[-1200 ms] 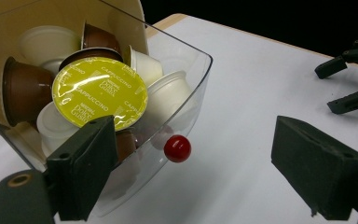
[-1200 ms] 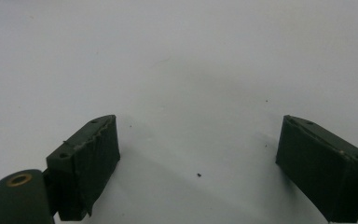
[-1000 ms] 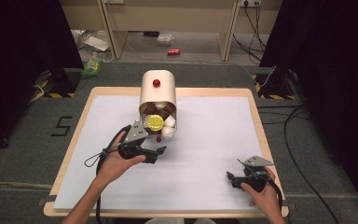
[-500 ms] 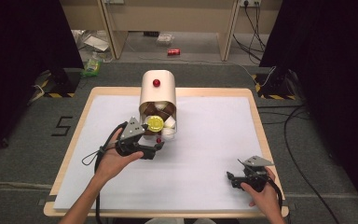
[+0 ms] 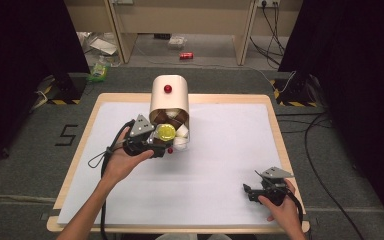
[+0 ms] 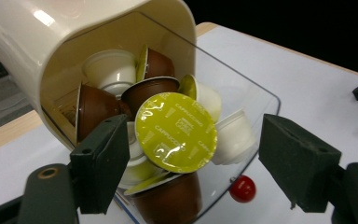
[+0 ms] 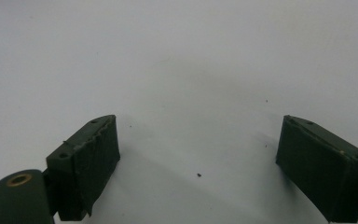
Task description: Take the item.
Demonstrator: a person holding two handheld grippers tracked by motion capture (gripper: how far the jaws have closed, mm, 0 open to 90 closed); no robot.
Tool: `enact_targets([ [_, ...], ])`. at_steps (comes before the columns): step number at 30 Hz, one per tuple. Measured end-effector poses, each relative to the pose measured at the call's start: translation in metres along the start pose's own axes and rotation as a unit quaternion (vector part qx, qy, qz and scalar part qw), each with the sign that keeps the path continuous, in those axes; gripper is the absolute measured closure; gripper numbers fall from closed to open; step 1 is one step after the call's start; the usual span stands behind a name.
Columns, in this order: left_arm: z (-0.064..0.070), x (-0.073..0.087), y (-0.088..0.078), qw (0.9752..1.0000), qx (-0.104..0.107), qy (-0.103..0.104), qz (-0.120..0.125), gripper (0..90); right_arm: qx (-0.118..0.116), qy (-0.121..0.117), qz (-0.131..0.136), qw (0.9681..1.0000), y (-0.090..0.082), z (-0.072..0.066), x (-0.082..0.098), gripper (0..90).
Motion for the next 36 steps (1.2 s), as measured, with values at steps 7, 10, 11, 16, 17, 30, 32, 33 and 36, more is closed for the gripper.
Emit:
enact_targets([
  [7,-0.005,0.000,0.010,0.9999,-0.009,0.002,-0.014,26.6,0.000,0.000,0.000,1.0000,0.000,0.000,0.000,13.5],
  [10,-0.006,-0.002,0.014,0.9997,-0.016,0.004,-0.015,26.7,0.000,0.000,0.000,1.0000,0.000,0.000,0.000,13.5],
  [11,-0.006,-0.002,0.015,0.9997,-0.016,0.004,-0.017,26.6,0.000,-0.001,0.000,1.0000,0.000,0.000,0.000,13.5],
  [16,-0.007,-0.001,0.021,0.9995,-0.020,0.006,-0.024,26.6,0.000,0.000,-0.001,1.0000,0.000,0.000,0.000,13.5],
  [17,-0.008,-0.001,0.022,0.9995,-0.020,0.006,-0.026,26.6,0.000,0.000,-0.001,1.0000,0.000,0.000,0.000,13.5],
  [30,-0.008,0.000,0.032,0.9992,-0.011,0.002,-0.039,34.3,0.000,-0.001,0.000,1.0000,0.000,0.000,0.000,13.5],
  [32,-0.007,-0.001,0.032,0.9993,-0.011,0.006,-0.036,39.7,0.000,-0.001,0.000,1.0000,0.000,0.000,0.000,13.5],
  [33,-0.006,-0.002,0.032,0.9992,-0.012,0.008,-0.036,39.8,0.001,-0.001,0.000,1.0000,0.000,0.000,0.000,13.5],
  [36,-0.006,-0.002,0.032,0.9992,-0.011,0.009,-0.037,39.9,0.000,-0.001,0.000,1.0000,0.000,0.000,0.000,13.5],
])
Point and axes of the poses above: each handheld gripper's, and its own axes: y roughly forward along the jaws, x roughly out of its underside, z roughly to its right, the point moved 2 cm from there along y, roughly forward along the jaws, and after that the axes turned 2 degrees about y, right-handed, at the moved point
